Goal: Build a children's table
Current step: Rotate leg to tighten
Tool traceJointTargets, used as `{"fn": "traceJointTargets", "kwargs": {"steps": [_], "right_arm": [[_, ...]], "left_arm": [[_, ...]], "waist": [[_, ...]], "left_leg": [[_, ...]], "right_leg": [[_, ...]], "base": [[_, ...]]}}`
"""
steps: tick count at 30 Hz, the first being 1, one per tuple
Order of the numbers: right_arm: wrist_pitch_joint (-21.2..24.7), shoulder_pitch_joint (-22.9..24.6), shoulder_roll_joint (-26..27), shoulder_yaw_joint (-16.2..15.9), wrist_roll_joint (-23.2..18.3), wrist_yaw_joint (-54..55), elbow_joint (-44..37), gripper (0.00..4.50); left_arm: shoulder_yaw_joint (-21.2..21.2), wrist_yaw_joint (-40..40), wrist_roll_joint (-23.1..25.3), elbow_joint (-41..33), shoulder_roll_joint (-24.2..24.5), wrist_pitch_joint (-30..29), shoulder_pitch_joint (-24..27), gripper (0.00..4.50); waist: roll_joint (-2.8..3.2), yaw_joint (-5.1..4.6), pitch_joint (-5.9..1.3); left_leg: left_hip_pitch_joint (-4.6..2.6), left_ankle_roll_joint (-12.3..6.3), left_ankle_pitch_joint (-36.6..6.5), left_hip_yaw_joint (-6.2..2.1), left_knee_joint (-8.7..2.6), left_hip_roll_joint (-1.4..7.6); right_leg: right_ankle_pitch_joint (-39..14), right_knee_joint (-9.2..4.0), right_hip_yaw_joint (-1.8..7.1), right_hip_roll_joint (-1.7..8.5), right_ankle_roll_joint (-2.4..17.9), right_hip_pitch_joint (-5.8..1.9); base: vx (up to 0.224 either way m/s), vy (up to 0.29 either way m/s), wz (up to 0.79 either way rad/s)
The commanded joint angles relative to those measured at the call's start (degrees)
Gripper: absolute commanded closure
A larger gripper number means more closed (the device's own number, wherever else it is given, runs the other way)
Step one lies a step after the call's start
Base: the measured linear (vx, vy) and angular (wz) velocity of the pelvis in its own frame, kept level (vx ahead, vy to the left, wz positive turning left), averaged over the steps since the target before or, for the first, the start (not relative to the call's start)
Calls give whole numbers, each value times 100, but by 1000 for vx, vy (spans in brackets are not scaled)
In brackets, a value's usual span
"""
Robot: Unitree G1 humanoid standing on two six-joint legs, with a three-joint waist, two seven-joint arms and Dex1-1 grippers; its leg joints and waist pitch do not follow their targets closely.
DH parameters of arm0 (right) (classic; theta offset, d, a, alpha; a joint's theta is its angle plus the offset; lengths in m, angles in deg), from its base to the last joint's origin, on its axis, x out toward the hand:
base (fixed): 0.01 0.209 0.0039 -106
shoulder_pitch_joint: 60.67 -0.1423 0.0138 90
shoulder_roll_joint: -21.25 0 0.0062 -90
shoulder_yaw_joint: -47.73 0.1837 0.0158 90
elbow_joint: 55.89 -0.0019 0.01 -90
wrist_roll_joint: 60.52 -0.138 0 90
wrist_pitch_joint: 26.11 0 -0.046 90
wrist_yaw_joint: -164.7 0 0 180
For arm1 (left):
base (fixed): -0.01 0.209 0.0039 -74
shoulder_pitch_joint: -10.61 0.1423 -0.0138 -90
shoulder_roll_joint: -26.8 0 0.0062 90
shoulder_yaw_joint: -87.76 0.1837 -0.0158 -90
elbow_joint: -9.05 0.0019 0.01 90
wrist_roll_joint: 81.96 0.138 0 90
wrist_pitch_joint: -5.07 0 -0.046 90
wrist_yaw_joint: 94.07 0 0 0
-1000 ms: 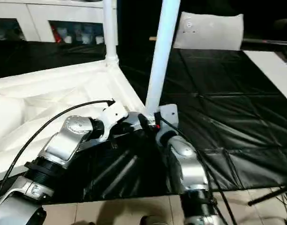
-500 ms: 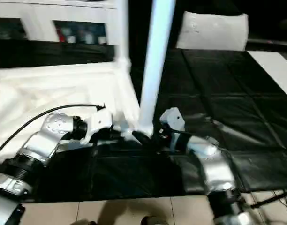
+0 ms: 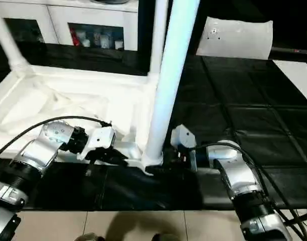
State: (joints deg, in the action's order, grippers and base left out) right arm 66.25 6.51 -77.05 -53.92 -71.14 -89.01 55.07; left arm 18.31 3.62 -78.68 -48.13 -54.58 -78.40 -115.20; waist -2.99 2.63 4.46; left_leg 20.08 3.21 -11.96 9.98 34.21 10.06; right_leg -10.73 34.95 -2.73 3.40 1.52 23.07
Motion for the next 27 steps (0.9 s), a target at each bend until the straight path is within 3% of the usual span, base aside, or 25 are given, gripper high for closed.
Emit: {"fn": "traceJointTargets", "kwargs": {"steps": [1, 3, 4, 5, 7, 13, 20, 25, 27], "right_arm": [[37, -120, -74, -25, -38, -131, 70, 78], [109, -184, -76, -75, -74, -223, 106, 78], [116, -203, -72, -91, -75, -253, 120, 109], [131, -220, -67, -126, -71, -307, 134, 118], [133, -224, -67, -135, -70, -326, 141, 127], [112, -249, -45, -192, -45, -447, 261, 178], [269, -175, -9, -272, -104, -442, 146, 188], [1051, 137, 302, -99, -395, 163, -372, 189], [1238, 305, 513, -38, -430, 596, -627, 190]], "left_arm": [[328, -348, 49, 27, -29, 132, -74, 450], [334, -458, 9, 36, -16, 168, -92, 450], [337, -487, 8, 61, -9, 201, -101, 450], [362, -556, 14, 71, 21, 245, -97, 450], [376, -592, 16, 70, 36, 258, -90, 450], [381, -691, -4, 78, 76, 294, -87, 450], [341, -628, -42, 124, 46, 206, -113, 450], [105, 163, -39, -83, -178, -429, -59, 450], [16, 608, 14, -243, -319, -855, -32, 450]], "waist": [[-25, -8, -396], [-35, 5, -386], [-36, 17, -396], [-14, 24, -386], [-27, 34, -394], [-2, 41, -385], [-1, 43, -378], [1, 57, -351], [-13, 35, -339]], "left_leg": [[-31, -463, -573, -52, -382, 351], [-17, -499, -535, -47, -382, 351], [-21, -506, -499, -47, -378, 350], [-17, -511, -493, -48, -380, 346], [-16, -509, -493, -46, -376, 352], [-17, -407, -604, -54, -389, 350], [-19, -411, -614, -48, -390, 349], [-34, -334, -691, -59, -415, 367], [-38, -262, -835, -71, -425, 350]], "right_leg": [[-909, -362, 299, 497, 1484, -299], [-852, -354, 295, 491, 1499, -298], [-810, -345, 293, 492, 1491, -304], [-802, -347, 292, 490, 1490, -298], [-760, -342, 290, 498, 1492, -306], [-921, -361, 287, 495, 1470, -304], [-862, -359, 286, 489, 1495, -308], [-1064, -388, 297, 495, 1429, -293], [-1439, -431, 298, 511, 1331, -276]], "base": [[0, 0, 0], [0, 0, 0], [0, 0, 0], [0, 0, 0], [0, 0, 0], [0, 0, 0], [0, 0, 0], [0, 0, 0], [0, 0, 0]]}}
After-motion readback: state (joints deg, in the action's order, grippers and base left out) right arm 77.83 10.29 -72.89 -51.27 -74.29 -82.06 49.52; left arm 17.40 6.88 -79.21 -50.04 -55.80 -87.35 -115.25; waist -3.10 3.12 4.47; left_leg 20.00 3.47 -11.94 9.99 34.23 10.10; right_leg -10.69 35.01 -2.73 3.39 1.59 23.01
